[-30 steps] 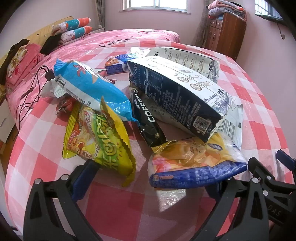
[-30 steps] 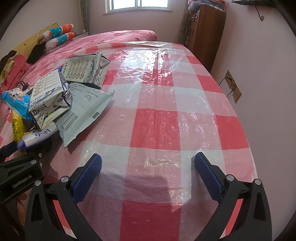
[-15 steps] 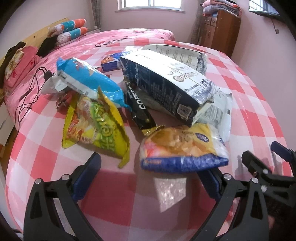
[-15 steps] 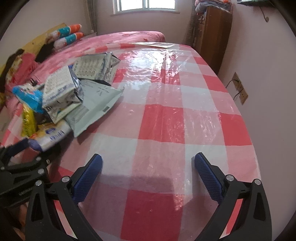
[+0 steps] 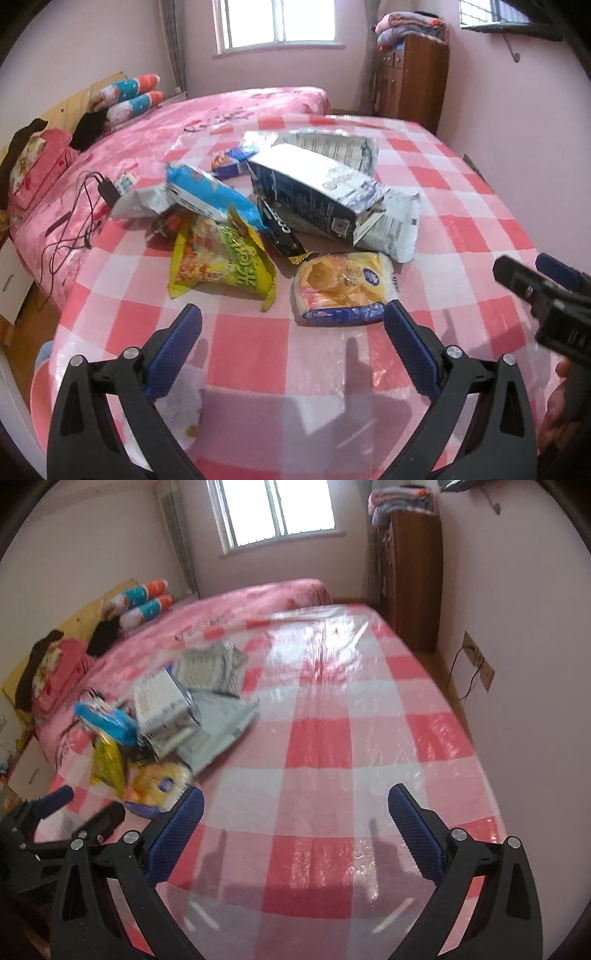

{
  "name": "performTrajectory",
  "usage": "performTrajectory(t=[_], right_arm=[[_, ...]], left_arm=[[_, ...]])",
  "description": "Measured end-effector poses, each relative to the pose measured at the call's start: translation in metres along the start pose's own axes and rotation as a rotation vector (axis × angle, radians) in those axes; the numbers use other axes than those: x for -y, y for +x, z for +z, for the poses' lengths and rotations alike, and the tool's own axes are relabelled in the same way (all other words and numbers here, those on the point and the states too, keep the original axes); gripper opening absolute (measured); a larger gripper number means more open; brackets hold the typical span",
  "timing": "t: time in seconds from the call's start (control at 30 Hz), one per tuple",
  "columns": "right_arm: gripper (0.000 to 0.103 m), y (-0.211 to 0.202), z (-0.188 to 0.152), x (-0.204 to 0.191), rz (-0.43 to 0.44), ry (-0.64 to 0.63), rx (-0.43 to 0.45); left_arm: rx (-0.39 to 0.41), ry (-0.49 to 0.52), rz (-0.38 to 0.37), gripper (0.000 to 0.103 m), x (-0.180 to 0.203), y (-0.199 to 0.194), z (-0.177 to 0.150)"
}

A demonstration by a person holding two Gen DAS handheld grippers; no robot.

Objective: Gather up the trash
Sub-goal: 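Move both tools over the table toward the pile of trash, then close the left tool on the clear plastic bottle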

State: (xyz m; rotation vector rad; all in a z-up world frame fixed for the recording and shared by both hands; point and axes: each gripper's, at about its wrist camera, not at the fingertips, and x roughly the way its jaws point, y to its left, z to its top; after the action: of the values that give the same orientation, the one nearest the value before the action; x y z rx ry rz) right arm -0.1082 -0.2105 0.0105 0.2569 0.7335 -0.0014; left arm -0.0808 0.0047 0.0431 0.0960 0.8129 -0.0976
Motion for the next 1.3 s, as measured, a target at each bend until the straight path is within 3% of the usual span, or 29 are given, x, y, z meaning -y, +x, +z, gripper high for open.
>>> performTrajectory(t=[0.23,0.43,0.77,1.3], right_arm=[[0.099,-0.037,-0.003,-0.015,0.004,-0.025,0.099],[0.099,-0.066,-0.009,-0.044,0.006,-0.102,0.166],[0.099,-0.099,-0.022,-0.085,0.016,-0.159,0.196],[0.099,-0.118,-0.031,-0.110,0.003,-0.176,0.189]], left_arm=[[0.051,-0.021,-0.022,0.099,-0.018,-0.037,-0.003],[0.075,-0.040,0.015,0.099,-0.039,-0.060,-0.012],[0.105,-0.108,0.077,0.099,-0.084,-0.090,-0.029],[0.142,-0.102,0.129,0.099,-0.096,-0.108,-0.042]])
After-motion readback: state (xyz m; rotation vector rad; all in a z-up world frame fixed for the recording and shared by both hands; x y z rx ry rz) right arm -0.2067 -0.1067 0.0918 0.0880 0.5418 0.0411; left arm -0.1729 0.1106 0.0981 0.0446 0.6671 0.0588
